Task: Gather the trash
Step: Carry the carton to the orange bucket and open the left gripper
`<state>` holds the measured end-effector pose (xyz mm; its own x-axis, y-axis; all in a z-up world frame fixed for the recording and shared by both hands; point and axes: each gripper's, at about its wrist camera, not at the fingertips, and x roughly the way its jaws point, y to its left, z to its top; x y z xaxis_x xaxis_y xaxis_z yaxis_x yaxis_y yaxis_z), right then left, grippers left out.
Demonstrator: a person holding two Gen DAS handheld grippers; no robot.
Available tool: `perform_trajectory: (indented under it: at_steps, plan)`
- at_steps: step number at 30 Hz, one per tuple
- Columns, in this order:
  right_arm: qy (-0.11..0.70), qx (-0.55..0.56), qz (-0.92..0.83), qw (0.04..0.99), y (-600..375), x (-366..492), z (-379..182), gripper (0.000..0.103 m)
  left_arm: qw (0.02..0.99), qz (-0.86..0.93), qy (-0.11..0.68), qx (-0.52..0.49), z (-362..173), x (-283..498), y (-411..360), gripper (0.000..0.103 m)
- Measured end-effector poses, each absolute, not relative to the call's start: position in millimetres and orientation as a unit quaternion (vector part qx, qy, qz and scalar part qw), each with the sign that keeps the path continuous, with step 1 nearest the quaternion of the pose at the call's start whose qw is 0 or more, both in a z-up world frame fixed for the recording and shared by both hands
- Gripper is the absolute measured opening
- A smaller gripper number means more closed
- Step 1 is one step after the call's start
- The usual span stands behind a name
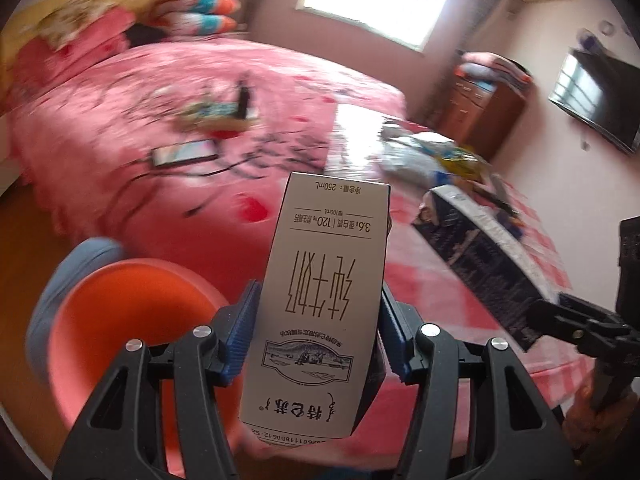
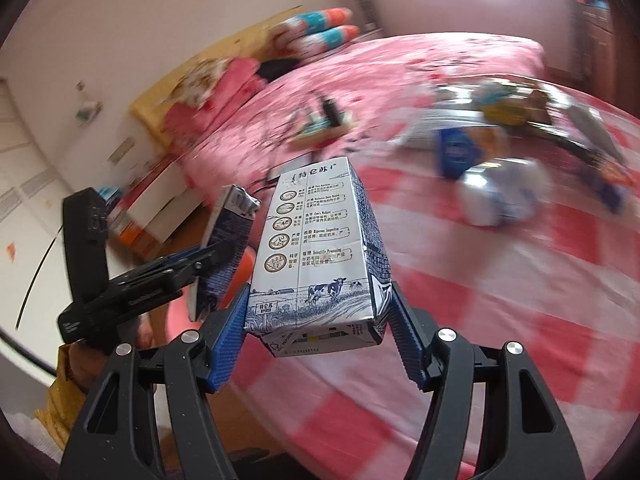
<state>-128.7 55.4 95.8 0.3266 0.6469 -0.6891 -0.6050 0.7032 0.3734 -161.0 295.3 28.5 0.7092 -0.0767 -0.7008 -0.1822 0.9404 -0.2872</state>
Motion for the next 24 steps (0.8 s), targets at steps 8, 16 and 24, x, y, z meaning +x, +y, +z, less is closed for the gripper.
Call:
perform_trajectory:
  at_steps: [8, 16, 24]
  plan:
    - [0.451, -0.045, 0.453, 0.767, 147, -145, 81, 0.066, 0.882, 0.125, 0.407, -0.203, -11, -195, 367, 0.057]
    - [0.473, -0.088, 0.485, 0.73, 210, -160, 58, 0.076, 0.846, 0.191, 0.436, -0.242, -54, -215, 408, 0.07]
    - [0.481, -0.027, 0.468, 0.741, 188, -149, 56, 0.088, 0.861, 0.214, 0.4, -0.229, -43, -226, 415, 0.083]
